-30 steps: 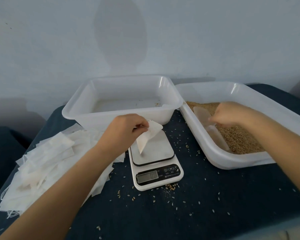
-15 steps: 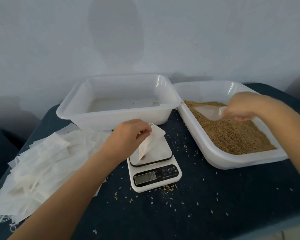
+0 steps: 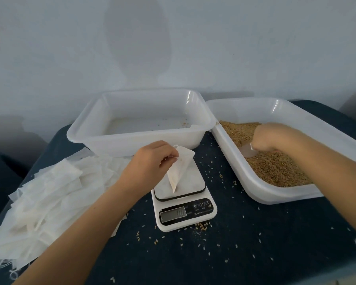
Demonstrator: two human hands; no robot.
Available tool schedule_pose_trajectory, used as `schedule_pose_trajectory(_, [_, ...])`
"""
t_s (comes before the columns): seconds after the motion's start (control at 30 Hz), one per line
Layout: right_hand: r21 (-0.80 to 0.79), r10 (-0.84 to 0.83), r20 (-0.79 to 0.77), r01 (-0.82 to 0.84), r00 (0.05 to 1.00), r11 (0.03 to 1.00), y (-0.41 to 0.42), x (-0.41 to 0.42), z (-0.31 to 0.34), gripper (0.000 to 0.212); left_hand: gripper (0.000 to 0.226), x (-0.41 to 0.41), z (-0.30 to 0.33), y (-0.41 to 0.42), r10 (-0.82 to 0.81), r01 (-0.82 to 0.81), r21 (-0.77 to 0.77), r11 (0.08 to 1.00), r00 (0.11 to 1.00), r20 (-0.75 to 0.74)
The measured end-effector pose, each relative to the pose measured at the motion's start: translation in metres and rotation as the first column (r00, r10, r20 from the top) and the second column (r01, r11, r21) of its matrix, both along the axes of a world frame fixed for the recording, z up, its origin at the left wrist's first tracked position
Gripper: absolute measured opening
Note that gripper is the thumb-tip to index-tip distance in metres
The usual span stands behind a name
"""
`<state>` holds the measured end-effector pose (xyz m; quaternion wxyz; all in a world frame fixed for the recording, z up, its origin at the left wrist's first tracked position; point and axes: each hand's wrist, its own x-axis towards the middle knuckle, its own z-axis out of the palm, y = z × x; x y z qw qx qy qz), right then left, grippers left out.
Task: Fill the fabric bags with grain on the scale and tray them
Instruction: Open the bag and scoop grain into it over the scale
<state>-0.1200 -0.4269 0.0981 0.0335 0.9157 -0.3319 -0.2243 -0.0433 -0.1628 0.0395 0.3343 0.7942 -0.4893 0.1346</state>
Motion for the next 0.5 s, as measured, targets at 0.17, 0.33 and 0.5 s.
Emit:
schedule_pose_trajectory(0.17, [0.017, -0.038, 0.166, 0.036, 0.985, 0.999, -0.006, -0.004, -0.028, 0.037, 0.005, 0.001, -0.001, 0.003, 0.006, -0.008, -0.046, 0.999, 1.0, -0.028])
schedule_pose_trajectory(0.33, [0.063, -0.048, 0.297, 0.031, 0.954, 0.998, -0.013, 0.0, -0.042, 0.043, 0.003, -0.001, -0.004, 0.0, 0.005, -0.007, -0.056, 0.998, 1.0, -0.028])
schedule_pose_trajectory(0.5, [0.096, -0.047, 0.326, 0.017, 0.944, 0.995, -0.027, -0.003, -0.046, 0.037, 0.005, -0.002, -0.003, 0.001, 0.01, -0.013, -0.082, 0.997, 1.0, -0.03])
